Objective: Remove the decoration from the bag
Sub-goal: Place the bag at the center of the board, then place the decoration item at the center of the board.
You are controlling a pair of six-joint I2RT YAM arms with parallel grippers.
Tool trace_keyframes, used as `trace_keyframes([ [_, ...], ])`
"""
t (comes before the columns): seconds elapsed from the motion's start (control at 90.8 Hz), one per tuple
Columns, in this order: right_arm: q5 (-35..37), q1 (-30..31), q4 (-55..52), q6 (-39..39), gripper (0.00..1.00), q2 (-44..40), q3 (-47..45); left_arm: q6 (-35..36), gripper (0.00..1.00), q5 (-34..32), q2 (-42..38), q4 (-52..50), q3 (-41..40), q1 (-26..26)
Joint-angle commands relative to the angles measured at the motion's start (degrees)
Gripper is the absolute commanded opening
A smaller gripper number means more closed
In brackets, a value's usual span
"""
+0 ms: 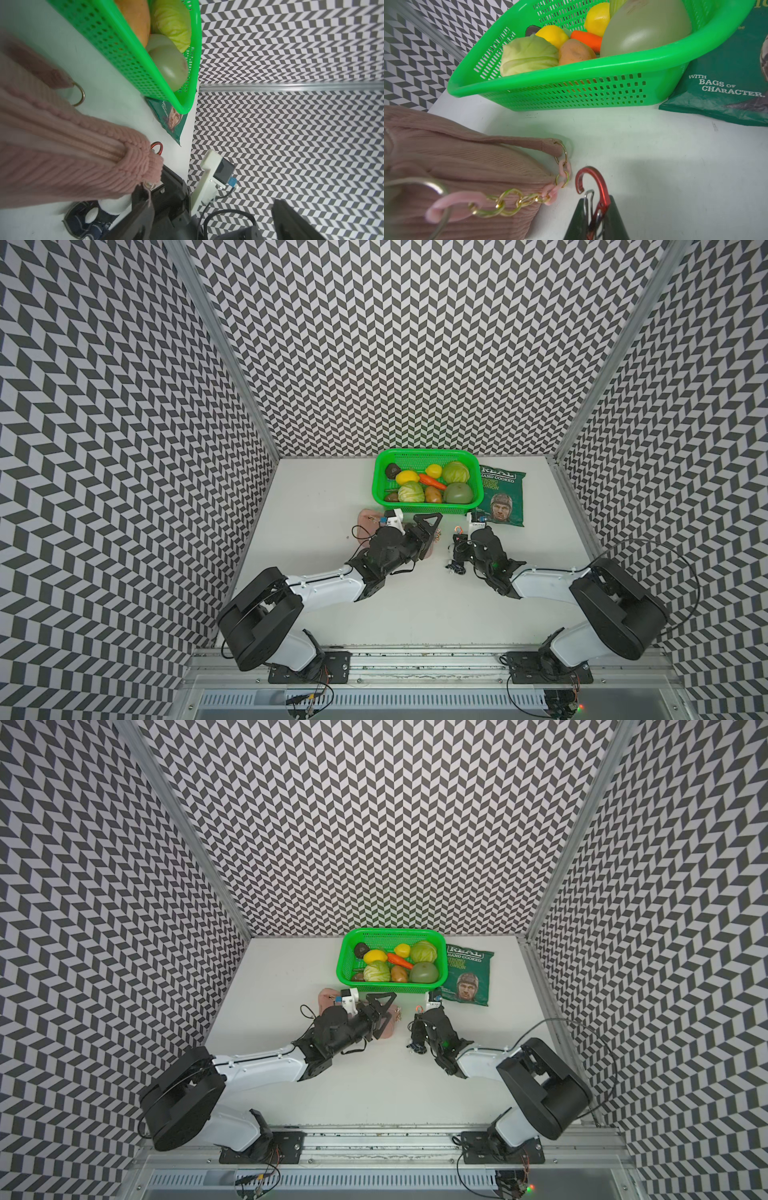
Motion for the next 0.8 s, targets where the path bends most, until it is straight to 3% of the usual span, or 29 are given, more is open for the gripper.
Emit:
trace_keyframes([
  [0.0, -0.2, -1.0, 2.1, 0.0, 0.16, 1.2, 1.7, 3.6, 1.0, -1.3, -3.8, -2.0, 0.1, -0.3],
  [0.165, 0.6, -2.0, 1.3, 0.1, 0.24, 1.9, 2.6, 7.0, 1.0, -2.8, -7.7, -5.6, 1.4, 0.0],
  [0.375, 0.3, -2.4, -0.3, -0.2, 0.61, 1.5, 4.4, 10.7, 1.0, -4.0, -11.9, -11.3, 3.4, 1.6],
  [0.65, -0.1, -2.7, -3.7, 0.2, 0.78, -6.1, 4.7, 15.8, 1.0, -4.2, -19.3, -18.7, 4.1, 9.3],
  [0.793, 2.6, -3.2, -6.7, 1.7, 0.97, -12.7, 4.2, 23.8, 1.0, -10.5, -24.1, -27.5, 7.9, 13.8],
])
